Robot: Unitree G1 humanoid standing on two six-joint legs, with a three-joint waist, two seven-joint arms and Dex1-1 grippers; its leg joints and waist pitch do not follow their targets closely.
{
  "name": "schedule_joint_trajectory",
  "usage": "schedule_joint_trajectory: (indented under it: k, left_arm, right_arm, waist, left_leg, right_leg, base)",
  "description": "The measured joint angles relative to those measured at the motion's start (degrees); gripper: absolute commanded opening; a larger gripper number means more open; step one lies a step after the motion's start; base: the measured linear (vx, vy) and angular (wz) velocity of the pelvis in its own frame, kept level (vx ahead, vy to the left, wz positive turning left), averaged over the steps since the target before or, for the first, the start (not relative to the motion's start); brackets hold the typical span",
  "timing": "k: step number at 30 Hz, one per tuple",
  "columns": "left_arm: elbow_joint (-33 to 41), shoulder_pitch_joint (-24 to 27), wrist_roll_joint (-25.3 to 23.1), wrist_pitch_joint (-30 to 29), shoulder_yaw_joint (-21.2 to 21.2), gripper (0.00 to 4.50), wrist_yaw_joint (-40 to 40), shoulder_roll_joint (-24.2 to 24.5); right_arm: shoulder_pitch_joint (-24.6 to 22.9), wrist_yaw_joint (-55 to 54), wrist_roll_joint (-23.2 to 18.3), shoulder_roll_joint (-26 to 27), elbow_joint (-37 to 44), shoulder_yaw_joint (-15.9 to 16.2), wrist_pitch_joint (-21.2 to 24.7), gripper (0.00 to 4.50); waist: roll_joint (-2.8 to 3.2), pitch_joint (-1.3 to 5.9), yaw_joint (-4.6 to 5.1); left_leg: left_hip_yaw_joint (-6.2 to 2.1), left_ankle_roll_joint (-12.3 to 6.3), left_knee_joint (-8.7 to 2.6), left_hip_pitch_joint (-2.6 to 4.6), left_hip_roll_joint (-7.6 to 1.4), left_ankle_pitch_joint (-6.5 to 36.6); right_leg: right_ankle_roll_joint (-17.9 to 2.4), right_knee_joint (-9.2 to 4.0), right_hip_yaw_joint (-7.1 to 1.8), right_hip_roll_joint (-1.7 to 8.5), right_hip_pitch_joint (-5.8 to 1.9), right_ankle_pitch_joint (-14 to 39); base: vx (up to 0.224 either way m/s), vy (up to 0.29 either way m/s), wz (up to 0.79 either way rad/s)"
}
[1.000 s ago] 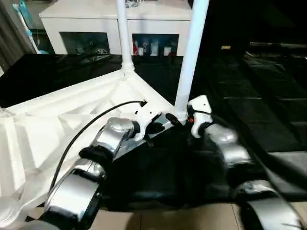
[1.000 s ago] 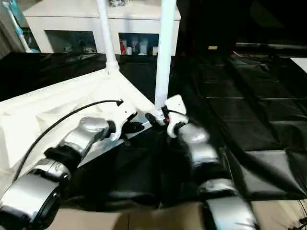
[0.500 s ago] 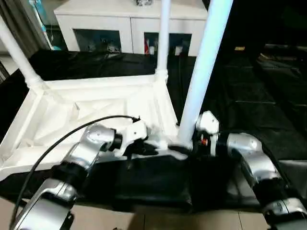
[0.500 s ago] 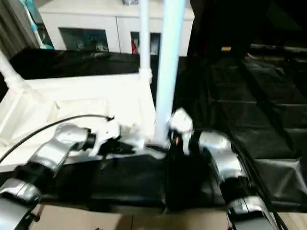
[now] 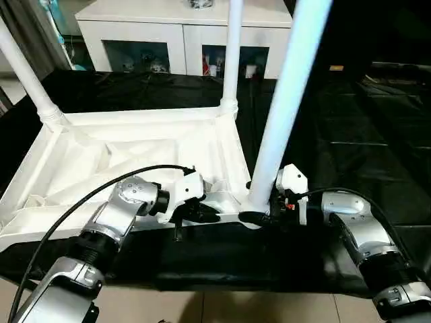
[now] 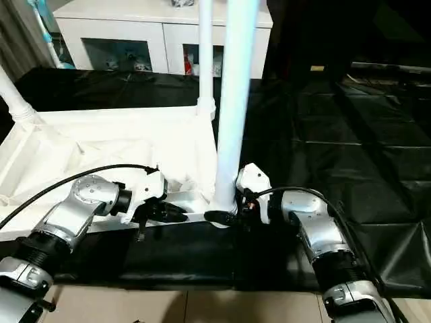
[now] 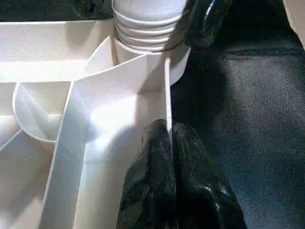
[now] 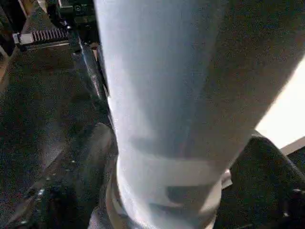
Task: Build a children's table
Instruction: Rotate leg to tighten
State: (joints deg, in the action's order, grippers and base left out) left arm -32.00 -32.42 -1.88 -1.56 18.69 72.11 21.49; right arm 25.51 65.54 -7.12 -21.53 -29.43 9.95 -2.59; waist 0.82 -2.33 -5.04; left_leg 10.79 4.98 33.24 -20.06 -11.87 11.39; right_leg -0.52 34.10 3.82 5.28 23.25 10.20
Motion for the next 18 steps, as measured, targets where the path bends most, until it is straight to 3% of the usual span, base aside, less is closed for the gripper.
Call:
schedule_joint_trajectory:
  k: [5, 6, 18]
  left_arm:
    - [0.2, 0.0, 0.0, -0.5, 0.0, 0.00, 0.0, 0.0]
    - [0.3, 0.1, 0.0, -0.5, 0.0, 0.00, 0.0, 0.0]
    - [1.2, 0.4, 0.0, -1.5, 0.1, 0.00, 0.0, 0.3]
  right_arm:
    - [0.0, 0.2, 0.6, -0.1, -0.5, 0.5, -0.2, 3.15]
    - [0.0, 0.3, 0.6, -0.2, -0.6, 0.6, -0.3, 2.89]
    - [0.3, 0.7, 0.6, 0.0, -1.2, 0.6, -0.4, 2.64]
  waist:
    - [0.00, 0.00, 0.01]
    - [0.00, 0.00, 0.01]
    - [-0.01, 0.01, 0.02]
  left_leg:
    - [0.00, 0.00, 0.03, 0.00, 0.00, 0.0]
    - [0.00, 0.00, 0.03, 0.00, 0.00, 0.0]
    - [0.08, -0.29, 0.06, -0.01, -0.01, -0.2]
  right_leg:
    - [0.0, 0.03, 0.00, 0.00, 0.00, 0.0]
    - [0.0, 0.03, 0.00, 0.00, 0.00, 0.0]
    - [0.0, 0.07, 0.00, 0.00, 0.00, 0.0]
  base:
    - [0.000, 0.000, 0.00]
    - [0.000, 0.000, 0.00]
    - [0.000, 0.000, 0.00]
